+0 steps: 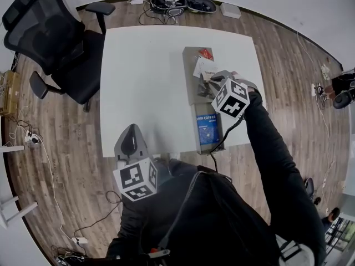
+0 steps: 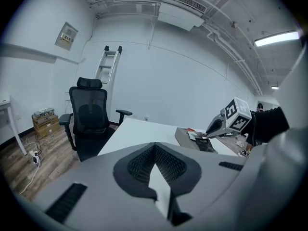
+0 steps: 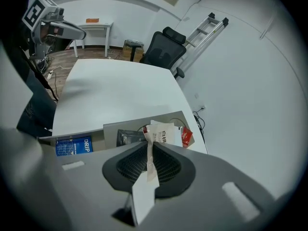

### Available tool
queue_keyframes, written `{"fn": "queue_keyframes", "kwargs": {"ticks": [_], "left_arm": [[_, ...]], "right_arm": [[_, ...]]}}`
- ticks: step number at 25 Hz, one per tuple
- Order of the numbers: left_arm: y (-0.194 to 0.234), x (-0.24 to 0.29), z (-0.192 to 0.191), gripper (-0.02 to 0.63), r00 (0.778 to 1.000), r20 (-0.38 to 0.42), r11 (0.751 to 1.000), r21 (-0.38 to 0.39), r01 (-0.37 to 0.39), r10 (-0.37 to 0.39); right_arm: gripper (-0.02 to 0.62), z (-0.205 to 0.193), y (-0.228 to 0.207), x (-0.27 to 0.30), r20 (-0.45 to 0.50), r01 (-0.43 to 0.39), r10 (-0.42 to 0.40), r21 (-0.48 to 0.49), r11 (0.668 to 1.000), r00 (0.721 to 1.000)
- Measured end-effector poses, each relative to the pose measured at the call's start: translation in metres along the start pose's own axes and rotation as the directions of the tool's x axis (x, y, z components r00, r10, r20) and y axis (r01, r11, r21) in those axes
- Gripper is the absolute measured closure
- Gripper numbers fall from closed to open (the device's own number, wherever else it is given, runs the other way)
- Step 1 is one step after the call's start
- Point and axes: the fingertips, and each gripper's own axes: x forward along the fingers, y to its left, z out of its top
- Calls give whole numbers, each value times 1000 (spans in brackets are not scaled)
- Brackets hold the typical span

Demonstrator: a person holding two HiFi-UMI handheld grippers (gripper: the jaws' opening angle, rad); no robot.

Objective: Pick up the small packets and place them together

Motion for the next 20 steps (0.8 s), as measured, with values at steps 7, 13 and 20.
{"fn": "queue_keyframes", "kwargs": {"ticks": [7,13,20], "left_arm": [[-2,5,2,607,1000,-2,1000,1,5,-5],[-4,7,2,607,1000,-7,1000,5,8,-8],[-10,10,4,607,1000,-7,1000,12,20,-20]], "right_arm": [[538,-1,9,10,6,-43,43,3,999,999],[482,1,19,14,47,-98,97,19,995,994],[457,4,14,1,96,-74,70,36,997,993]]}}
